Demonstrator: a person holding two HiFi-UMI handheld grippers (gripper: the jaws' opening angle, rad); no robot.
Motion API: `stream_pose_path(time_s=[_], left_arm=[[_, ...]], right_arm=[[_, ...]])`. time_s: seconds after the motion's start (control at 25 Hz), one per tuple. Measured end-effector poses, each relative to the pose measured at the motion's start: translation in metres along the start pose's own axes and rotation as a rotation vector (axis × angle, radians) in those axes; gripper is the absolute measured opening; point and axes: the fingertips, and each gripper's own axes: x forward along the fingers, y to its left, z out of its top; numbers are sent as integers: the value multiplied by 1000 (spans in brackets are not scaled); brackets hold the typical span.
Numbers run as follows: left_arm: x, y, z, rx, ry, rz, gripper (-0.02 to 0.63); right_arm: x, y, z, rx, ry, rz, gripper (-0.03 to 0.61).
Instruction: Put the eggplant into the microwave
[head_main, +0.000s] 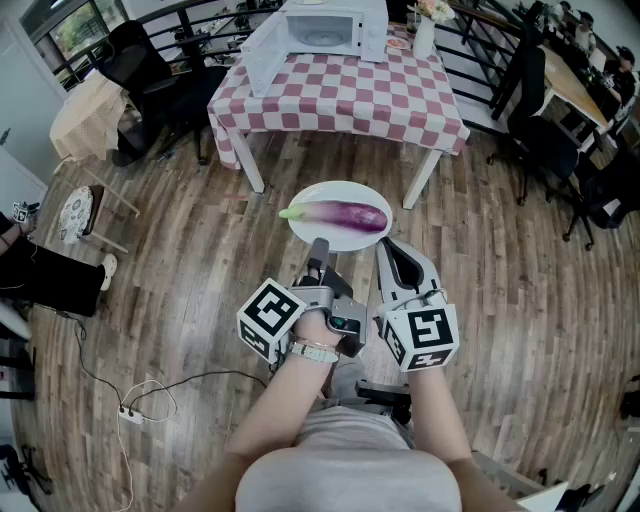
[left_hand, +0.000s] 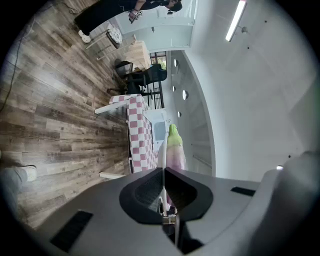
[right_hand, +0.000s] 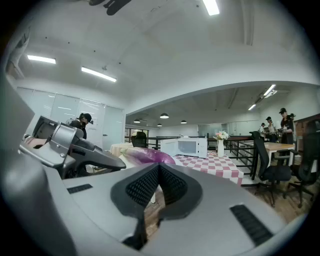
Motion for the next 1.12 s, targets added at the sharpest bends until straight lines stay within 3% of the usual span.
stream_pose_path(time_s=[0.24,0.52,1.12], left_arm=[[-55,6,0,-16,11,2,15],[-85,10,8,-30,6,-2,15],[-24,-9,30,-29,-18,-21,15]], right_arm=[[-40,55,0,-32,5,16,24],[-59,76,3,-24,-10,-2,24],[1,38,21,-10,-25,-6,23]])
